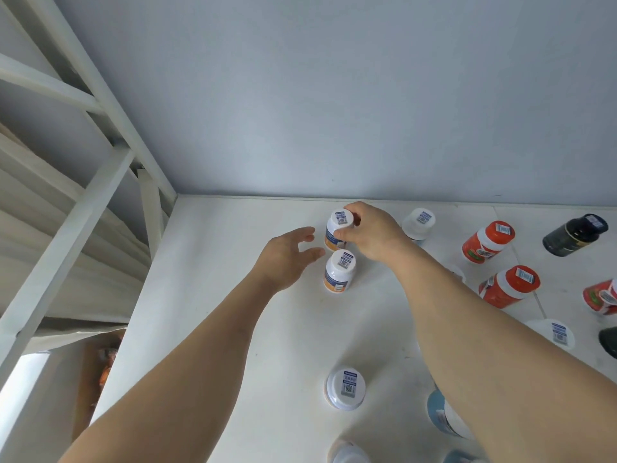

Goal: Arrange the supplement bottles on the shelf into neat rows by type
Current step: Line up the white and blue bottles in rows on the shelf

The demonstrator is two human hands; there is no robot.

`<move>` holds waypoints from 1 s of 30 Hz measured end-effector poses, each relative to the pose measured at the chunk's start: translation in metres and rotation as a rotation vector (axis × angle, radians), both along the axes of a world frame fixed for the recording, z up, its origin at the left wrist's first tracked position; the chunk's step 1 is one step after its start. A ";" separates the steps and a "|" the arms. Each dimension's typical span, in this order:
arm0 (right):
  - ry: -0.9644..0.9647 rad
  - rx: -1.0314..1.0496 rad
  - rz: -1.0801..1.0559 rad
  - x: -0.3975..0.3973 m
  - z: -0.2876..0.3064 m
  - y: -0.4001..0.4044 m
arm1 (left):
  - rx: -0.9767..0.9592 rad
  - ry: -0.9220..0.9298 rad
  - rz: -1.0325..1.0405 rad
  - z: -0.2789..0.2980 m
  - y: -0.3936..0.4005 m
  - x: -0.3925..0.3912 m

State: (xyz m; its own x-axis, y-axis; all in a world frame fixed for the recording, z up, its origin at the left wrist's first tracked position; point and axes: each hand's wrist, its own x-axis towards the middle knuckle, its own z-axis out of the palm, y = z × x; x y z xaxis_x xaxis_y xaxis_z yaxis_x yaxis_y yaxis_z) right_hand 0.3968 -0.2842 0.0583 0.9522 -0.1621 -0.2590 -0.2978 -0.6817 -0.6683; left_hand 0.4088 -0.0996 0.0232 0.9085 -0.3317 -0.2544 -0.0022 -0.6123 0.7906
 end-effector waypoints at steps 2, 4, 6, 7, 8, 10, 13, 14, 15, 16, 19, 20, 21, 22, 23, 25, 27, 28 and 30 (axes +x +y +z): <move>-0.015 0.013 0.000 0.002 0.001 0.000 | -0.008 0.028 0.007 -0.001 -0.004 0.003; -0.036 0.035 -0.008 0.005 0.004 0.000 | -0.051 0.062 0.018 0.000 -0.008 0.005; -0.051 0.066 -0.016 0.008 0.010 0.000 | -0.112 0.074 0.019 0.000 -0.010 0.008; -0.055 0.079 -0.019 0.009 0.014 0.001 | -0.130 0.068 0.009 0.000 -0.011 0.009; -0.061 0.092 -0.023 0.010 0.017 0.001 | -0.138 0.058 -0.004 0.001 -0.012 0.011; -0.076 0.122 -0.032 0.012 0.022 0.001 | -0.143 0.043 -0.024 0.003 -0.013 0.014; -0.094 0.176 -0.046 0.015 0.030 0.002 | -0.170 0.054 -0.038 0.009 -0.013 0.019; -0.099 0.184 -0.048 0.017 0.032 0.002 | -0.184 0.059 -0.048 0.011 -0.013 0.021; -0.105 0.188 -0.049 0.018 0.034 0.002 | -0.198 0.062 -0.057 0.013 -0.012 0.022; -0.113 0.191 -0.052 0.019 0.035 0.002 | -0.210 0.067 -0.067 0.015 -0.012 0.023; -0.127 0.170 -0.058 0.022 0.038 0.002 | -0.237 0.080 -0.090 0.019 -0.012 0.026; -0.128 0.162 -0.059 0.023 0.037 0.001 | -0.232 0.080 -0.094 0.019 -0.012 0.026; -0.128 0.158 -0.058 0.024 0.036 0.001 | -0.223 0.079 -0.095 0.019 -0.013 0.027; -0.127 0.158 -0.057 0.024 0.034 0.000 | -0.207 0.072 -0.094 0.017 -0.013 0.029; -0.124 0.160 -0.056 0.024 0.033 0.000 | -0.186 0.062 -0.090 0.016 -0.014 0.029; -0.116 0.159 -0.054 0.023 0.028 -0.001 | -0.120 0.033 -0.091 0.013 -0.015 0.031; -0.108 0.163 -0.058 0.022 0.020 -0.001 | -0.041 -0.017 -0.089 0.011 -0.016 0.031; -0.103 0.166 -0.059 0.022 0.016 -0.001 | 0.000 -0.048 -0.086 0.010 -0.016 0.031; -0.090 0.155 -0.051 0.021 0.007 -0.001 | 0.100 -0.107 -0.090 0.009 -0.014 0.030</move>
State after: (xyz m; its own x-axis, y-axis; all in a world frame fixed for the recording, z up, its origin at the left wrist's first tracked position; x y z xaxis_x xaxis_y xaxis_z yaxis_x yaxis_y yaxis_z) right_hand 0.4181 -0.2854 0.0657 0.9641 -0.1757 -0.1990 -0.2639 -0.5539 -0.7897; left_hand 0.4391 -0.1139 0.0322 0.9000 -0.3906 -0.1936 -0.1415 -0.6818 0.7177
